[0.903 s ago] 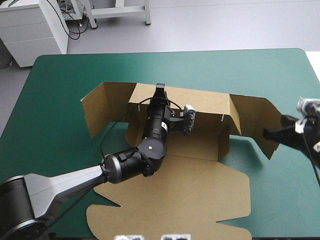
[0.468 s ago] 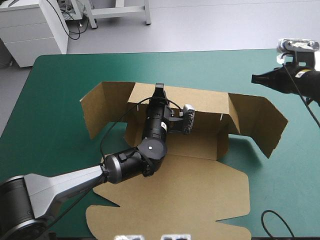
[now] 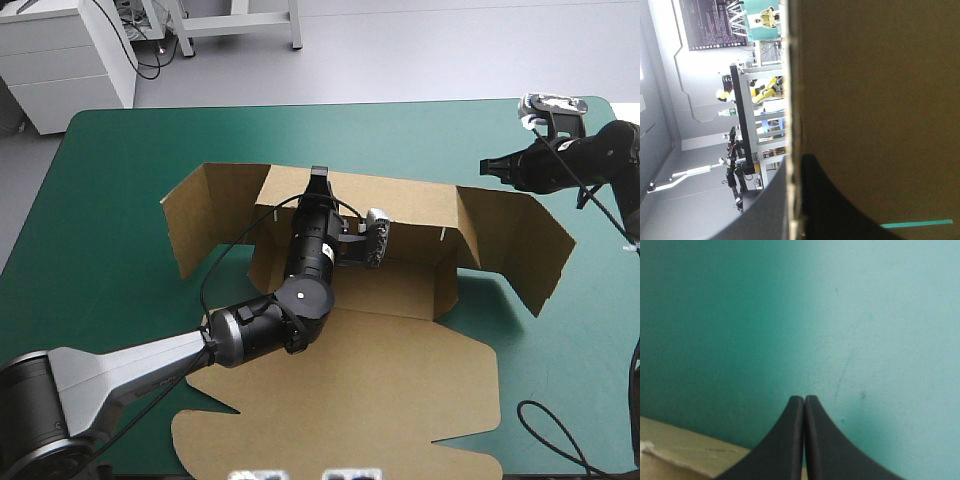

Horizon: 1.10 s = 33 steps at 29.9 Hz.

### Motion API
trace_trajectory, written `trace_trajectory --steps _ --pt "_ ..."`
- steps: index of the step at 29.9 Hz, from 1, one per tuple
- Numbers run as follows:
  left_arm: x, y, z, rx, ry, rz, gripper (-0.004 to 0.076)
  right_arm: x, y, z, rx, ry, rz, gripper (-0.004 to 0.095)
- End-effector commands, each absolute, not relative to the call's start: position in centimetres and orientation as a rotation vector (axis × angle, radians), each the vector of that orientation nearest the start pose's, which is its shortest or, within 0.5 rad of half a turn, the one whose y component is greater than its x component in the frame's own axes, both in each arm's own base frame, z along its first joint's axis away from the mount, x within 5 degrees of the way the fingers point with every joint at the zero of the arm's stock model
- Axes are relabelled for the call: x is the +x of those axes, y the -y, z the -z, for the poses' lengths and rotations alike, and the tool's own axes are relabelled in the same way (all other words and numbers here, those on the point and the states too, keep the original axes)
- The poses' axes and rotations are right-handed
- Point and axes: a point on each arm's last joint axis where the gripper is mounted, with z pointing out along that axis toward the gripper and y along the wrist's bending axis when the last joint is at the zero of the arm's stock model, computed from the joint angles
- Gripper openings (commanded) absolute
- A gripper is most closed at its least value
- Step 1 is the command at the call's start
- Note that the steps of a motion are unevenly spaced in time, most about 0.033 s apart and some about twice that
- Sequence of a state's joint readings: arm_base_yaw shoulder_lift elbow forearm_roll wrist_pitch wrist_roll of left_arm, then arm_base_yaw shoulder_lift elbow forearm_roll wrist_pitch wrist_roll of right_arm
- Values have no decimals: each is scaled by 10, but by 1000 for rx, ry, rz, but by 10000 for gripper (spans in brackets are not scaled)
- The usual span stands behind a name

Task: Fold the box

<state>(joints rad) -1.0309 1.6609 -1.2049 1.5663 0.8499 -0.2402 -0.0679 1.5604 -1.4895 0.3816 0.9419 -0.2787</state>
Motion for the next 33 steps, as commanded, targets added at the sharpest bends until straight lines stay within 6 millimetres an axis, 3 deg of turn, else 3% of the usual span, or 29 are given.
trace_trajectory --steps 1,8,16,25,33 --pt "241 267 -342 1381 -1182 -1065 -8 329 -6 -377 -151 -2392 -335 -14" --pt "241 267 -342 1381 -1182 -1065 -8 302 -10 -362 -185 -2437 -362 -14" --pt "241 267 -342 1381 -1182 -1065 -8 263 -15 -363 -205 -2376 -386 -14" --pt "241 267 -342 1381 -1182 -1065 -8 241 -30 -360 -262 -2281 -578 -14" --pt "241 267 -342 1381 -1182 -1065 -8 216 -33 -329 -351 -2269 -553 -14"
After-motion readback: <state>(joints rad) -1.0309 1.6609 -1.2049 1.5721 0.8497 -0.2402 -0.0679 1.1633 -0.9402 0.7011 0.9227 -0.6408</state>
